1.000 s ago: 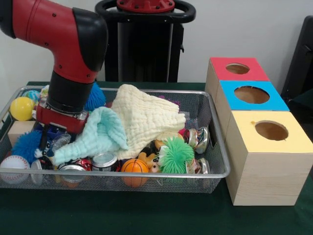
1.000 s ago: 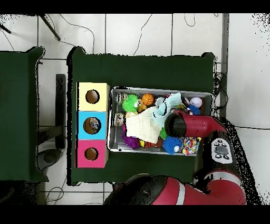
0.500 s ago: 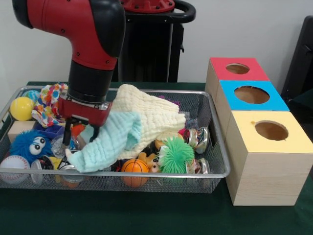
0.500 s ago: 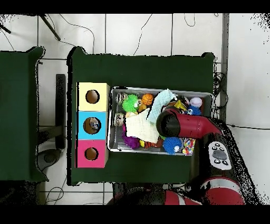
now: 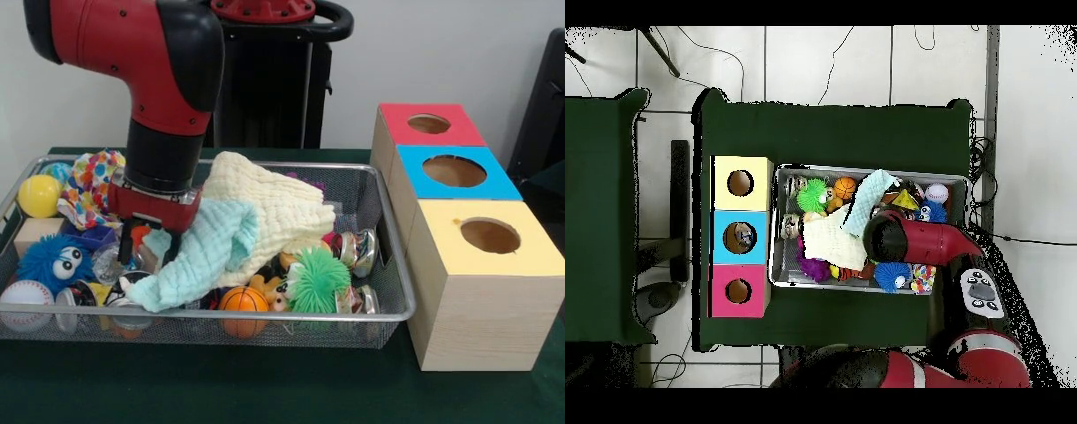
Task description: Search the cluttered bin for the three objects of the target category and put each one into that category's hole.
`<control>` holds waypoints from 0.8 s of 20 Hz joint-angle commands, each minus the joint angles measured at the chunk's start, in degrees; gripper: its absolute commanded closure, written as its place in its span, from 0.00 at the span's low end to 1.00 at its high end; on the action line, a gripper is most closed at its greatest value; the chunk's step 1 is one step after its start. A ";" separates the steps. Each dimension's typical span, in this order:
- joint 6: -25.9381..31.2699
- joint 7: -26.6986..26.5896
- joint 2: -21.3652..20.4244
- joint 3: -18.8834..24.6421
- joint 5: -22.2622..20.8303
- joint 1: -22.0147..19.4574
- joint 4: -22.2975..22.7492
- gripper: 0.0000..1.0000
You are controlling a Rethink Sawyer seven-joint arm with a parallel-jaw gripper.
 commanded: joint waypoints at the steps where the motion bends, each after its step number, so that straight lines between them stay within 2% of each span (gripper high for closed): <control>1: 2.49 1.12 8.28 -1.21 -3.97 -1.55 -3.38 0.00; 7: 5.42 -1.22 9.50 -3.00 -5.06 -1.55 -4.76 0.00; 16: 7.22 -3.95 8.66 -1.72 -6.16 -3.28 -4.34 0.00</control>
